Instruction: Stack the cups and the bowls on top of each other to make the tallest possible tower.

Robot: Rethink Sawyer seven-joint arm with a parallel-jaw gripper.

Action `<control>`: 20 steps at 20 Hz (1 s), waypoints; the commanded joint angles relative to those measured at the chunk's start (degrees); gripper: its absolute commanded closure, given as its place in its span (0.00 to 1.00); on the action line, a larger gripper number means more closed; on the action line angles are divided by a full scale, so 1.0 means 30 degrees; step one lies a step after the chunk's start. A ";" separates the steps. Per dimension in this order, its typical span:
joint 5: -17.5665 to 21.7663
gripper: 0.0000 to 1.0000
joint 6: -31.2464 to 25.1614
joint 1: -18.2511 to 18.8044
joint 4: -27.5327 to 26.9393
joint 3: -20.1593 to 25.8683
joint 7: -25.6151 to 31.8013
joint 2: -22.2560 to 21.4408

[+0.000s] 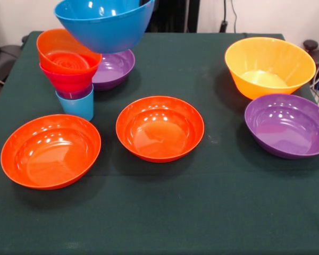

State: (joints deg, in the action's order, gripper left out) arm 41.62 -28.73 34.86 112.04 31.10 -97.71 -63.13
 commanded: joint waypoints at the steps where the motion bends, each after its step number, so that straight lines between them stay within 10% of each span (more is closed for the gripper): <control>1: 0.1867 1.00 -0.2125 0.0342 0.1477 0.1420 0.6146 -0.0066; 20: 0.3330 1.00 -0.1625 0.1926 0.2237 0.2490 0.6240 -0.0368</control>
State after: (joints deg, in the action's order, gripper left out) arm 44.19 -28.73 39.55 114.45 36.15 -97.71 -64.51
